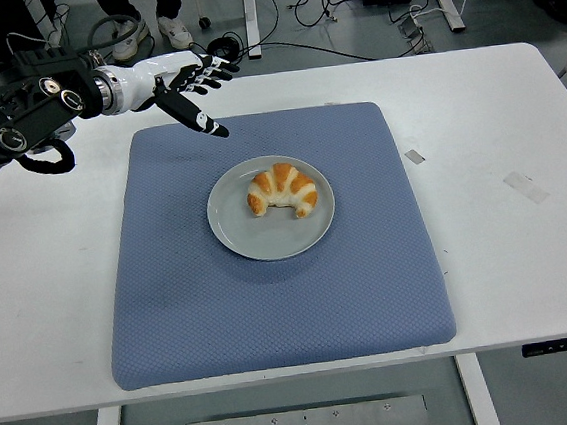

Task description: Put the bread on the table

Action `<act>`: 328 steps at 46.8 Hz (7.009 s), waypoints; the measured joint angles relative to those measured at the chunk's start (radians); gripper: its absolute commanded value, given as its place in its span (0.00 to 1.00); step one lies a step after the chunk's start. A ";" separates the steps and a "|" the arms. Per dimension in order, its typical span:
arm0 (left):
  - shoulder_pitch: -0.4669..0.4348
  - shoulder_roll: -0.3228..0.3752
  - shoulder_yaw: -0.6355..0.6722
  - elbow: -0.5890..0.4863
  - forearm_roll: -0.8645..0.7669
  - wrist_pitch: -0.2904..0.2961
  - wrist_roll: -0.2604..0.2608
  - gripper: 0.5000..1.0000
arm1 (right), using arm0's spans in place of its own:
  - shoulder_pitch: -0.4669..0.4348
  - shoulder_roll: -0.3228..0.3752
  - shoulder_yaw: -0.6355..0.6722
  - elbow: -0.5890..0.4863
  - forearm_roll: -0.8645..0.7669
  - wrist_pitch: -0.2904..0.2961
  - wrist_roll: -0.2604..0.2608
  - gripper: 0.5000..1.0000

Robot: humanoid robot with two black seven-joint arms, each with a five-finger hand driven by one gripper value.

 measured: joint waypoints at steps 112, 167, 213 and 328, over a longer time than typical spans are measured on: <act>0.014 0.020 -0.017 0.000 0.000 -0.007 -0.002 0.94 | 0.000 0.000 0.000 0.000 0.000 0.000 0.000 1.00; -0.107 -0.142 0.082 -0.015 0.058 -0.117 0.000 0.91 | 0.000 0.000 0.000 0.000 0.000 0.000 0.000 1.00; -0.031 -0.156 0.100 -0.028 0.083 -0.117 0.044 0.87 | 0.000 0.000 0.000 0.000 0.000 0.000 0.000 1.00; 0.009 -0.174 0.109 -0.026 0.086 -0.103 0.041 0.30 | 0.000 0.000 0.000 0.000 0.000 0.000 0.000 1.00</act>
